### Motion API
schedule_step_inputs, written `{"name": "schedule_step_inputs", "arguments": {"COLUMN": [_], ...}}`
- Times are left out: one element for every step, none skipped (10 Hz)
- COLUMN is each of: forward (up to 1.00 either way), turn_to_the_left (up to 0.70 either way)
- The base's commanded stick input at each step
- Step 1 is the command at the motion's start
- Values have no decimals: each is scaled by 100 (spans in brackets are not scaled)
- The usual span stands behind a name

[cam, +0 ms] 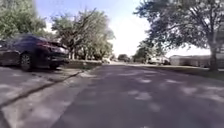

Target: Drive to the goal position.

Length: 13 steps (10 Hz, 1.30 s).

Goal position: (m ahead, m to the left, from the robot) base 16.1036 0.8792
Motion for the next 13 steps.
{"name": "schedule_step_inputs", "arguments": {"forward": [100,100,100,100,100,100,100,100,100,100,100,100,100], "turn_to_the_left": [0,0,0,0,0,0,0,0,0,0,0,0,0]}}
